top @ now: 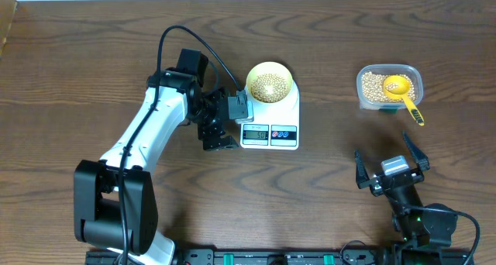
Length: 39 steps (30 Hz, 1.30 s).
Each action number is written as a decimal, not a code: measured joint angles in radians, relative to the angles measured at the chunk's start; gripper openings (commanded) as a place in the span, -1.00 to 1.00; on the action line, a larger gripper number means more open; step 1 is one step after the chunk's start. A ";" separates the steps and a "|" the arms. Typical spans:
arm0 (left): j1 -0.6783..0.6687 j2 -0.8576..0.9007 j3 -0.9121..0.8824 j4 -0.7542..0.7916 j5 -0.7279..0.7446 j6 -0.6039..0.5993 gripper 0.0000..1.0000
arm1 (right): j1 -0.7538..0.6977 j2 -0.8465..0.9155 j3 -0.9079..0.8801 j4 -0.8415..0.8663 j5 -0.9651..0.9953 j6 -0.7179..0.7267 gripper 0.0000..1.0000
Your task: Scoop item into bowl and weigh 50g on scale
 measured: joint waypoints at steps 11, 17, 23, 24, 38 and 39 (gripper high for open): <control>0.000 0.000 0.000 -0.031 0.000 0.000 0.95 | 0.000 0.000 0.000 0.000 0.002 0.000 0.99; 0.000 0.000 0.000 -0.039 0.000 0.000 0.95 | 0.000 0.000 0.000 0.000 0.002 0.000 0.99; 0.000 0.000 -0.003 0.091 0.000 -0.088 0.95 | 0.000 0.000 0.000 0.000 0.002 0.000 0.99; 0.000 0.000 -0.003 0.134 -0.001 -0.130 0.95 | 0.000 0.000 0.000 0.000 0.002 0.000 0.99; 0.007 -0.008 -0.003 0.684 -0.236 -0.734 0.95 | 0.000 0.000 0.000 0.000 0.002 -0.003 0.99; 0.014 -0.021 -0.003 0.685 -0.249 -0.764 0.96 | 0.000 0.000 0.000 0.000 0.002 -0.003 0.99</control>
